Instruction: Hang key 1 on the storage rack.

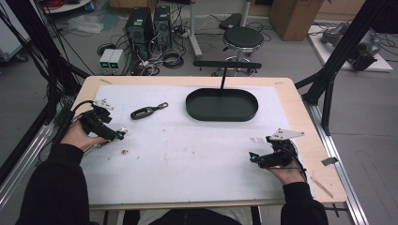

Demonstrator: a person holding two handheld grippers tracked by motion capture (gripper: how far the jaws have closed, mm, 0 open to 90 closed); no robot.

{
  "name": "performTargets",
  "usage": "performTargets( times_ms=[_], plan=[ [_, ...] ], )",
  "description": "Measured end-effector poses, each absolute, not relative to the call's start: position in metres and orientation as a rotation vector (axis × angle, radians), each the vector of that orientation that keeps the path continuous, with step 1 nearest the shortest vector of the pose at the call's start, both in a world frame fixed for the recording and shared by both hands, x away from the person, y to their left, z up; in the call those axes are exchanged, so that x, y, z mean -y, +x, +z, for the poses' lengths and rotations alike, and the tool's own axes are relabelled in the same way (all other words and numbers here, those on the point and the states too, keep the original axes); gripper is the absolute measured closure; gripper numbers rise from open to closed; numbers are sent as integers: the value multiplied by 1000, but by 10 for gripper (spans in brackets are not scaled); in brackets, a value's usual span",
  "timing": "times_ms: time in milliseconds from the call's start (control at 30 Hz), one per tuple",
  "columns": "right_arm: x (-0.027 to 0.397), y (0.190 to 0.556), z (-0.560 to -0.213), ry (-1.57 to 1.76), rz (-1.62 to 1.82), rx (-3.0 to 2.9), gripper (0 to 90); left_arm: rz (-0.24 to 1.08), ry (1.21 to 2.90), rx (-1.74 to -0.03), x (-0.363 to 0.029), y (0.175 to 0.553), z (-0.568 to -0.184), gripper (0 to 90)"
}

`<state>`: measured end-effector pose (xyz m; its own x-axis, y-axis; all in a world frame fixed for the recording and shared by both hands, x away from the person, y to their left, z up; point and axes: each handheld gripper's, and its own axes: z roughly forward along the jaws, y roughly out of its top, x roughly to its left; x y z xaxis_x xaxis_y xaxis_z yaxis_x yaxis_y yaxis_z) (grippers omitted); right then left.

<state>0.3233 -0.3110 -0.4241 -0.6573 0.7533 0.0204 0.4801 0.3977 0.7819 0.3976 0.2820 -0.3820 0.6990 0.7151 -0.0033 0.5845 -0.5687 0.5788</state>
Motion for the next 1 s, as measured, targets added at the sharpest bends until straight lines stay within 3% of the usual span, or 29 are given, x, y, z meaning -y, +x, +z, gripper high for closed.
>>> performTargets(
  times_ms=[367,667,867,900,933,967,1000],
  plan=[
    [312,323,-425,1068,1124,-2324,9,255,2404,-1036,-279,412,-402,131],
    [314,322,-424,1073,1124,-2312,9,229,2464,-1061,-270,416,-412,224],
    [314,322,-423,1076,1128,-2302,9,237,2467,-1118,-271,417,-415,324],
    [314,322,-424,1070,1124,-2306,9,208,2469,-1140,-272,419,-416,407],
    [314,322,-424,1070,1124,-2306,9,173,2462,-1171,-273,419,-418,407],
    [314,322,-424,1071,1122,-2305,9,184,2445,-1196,-273,419,-418,510],
    [314,322,-424,1071,1122,-2305,9,217,2430,-1240,-274,419,-416,510]
  ],
)
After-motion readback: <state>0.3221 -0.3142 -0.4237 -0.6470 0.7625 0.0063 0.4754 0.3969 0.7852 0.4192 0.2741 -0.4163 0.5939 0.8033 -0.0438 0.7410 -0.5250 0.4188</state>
